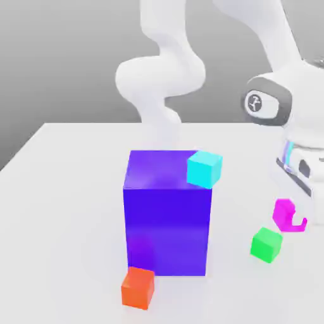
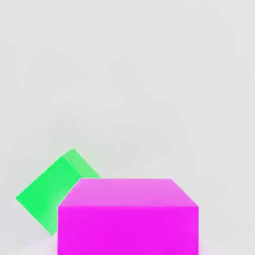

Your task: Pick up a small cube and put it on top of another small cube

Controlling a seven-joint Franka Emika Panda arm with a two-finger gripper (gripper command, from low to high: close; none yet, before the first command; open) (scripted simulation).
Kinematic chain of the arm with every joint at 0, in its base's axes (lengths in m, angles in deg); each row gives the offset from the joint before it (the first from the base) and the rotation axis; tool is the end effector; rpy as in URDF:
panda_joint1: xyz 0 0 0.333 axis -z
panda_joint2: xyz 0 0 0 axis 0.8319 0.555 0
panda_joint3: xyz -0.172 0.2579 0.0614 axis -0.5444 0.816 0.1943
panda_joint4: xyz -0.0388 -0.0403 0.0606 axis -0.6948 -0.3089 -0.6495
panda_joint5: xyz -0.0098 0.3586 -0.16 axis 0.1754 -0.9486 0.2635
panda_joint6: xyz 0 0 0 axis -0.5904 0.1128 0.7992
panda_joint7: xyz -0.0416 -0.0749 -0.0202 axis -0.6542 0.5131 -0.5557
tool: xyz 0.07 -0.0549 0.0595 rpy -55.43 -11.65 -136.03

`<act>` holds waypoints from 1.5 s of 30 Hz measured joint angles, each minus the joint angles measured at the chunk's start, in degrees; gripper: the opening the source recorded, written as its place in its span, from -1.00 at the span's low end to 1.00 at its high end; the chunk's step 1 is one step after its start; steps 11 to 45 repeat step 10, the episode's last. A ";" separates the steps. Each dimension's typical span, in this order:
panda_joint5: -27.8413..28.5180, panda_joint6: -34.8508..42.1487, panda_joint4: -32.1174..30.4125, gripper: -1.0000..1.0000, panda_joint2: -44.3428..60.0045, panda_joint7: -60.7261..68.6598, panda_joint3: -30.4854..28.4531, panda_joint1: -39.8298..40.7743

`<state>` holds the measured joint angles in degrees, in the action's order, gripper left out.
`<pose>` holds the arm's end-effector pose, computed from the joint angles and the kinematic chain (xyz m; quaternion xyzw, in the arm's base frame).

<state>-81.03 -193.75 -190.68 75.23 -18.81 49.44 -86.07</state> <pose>0.3195 0.2469 0.2460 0.9077 0.4196 0.0024 0.0068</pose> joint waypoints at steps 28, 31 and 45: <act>2.37 -12.24 -1.58 1.00 10.91 -2.49 -1.37 -0.76; 2.37 -12.24 -1.58 1.00 10.91 -2.49 -1.37 -0.76; 2.37 -12.24 -1.58 1.00 10.91 -2.49 -1.37 -0.76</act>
